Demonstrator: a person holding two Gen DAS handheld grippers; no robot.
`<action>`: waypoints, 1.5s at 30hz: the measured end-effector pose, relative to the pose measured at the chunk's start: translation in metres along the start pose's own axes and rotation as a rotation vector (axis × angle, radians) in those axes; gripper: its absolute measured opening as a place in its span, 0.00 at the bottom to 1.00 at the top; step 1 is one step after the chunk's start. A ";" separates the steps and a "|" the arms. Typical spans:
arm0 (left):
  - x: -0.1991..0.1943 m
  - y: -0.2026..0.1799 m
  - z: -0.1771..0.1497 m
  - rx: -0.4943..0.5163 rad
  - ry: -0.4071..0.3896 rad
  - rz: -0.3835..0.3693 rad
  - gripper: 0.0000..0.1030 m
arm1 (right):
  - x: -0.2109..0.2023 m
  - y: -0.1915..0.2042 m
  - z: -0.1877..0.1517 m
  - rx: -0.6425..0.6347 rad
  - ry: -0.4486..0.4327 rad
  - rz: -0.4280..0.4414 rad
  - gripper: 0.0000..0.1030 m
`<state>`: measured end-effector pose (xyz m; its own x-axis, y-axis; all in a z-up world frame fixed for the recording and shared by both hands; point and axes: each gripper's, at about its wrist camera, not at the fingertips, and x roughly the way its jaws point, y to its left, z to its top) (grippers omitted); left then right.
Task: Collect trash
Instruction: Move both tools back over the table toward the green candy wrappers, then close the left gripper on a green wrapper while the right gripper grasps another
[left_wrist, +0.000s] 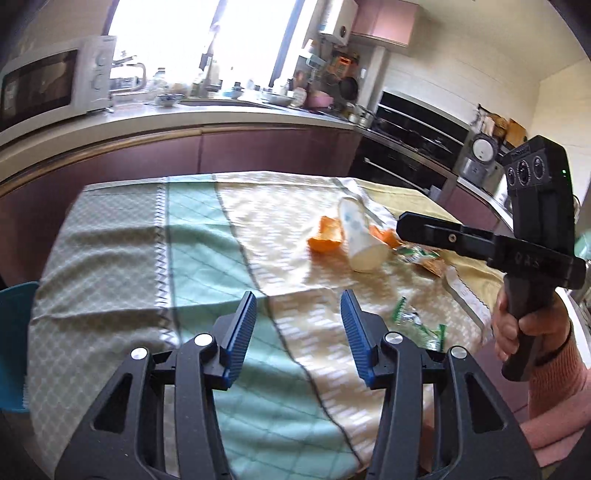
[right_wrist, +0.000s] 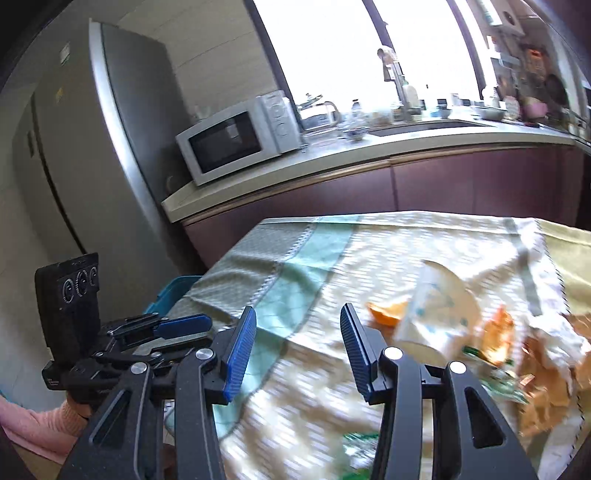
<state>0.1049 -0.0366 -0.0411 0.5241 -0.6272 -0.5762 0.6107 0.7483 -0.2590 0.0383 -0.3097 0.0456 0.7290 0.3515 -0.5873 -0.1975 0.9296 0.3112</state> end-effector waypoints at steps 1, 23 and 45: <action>0.007 -0.009 -0.002 0.011 0.017 -0.025 0.46 | -0.006 -0.014 -0.004 0.020 -0.006 -0.030 0.44; 0.097 -0.072 -0.031 0.035 0.276 -0.204 0.49 | -0.006 -0.079 -0.036 -0.068 0.050 -0.244 0.45; 0.088 -0.053 -0.036 -0.064 0.262 -0.286 0.04 | -0.013 -0.072 -0.043 -0.082 0.053 -0.181 0.13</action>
<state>0.0969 -0.1238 -0.1055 0.1639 -0.7420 -0.6500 0.6676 0.5686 -0.4807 0.0143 -0.3763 -0.0015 0.7224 0.1813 -0.6672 -0.1204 0.9832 0.1368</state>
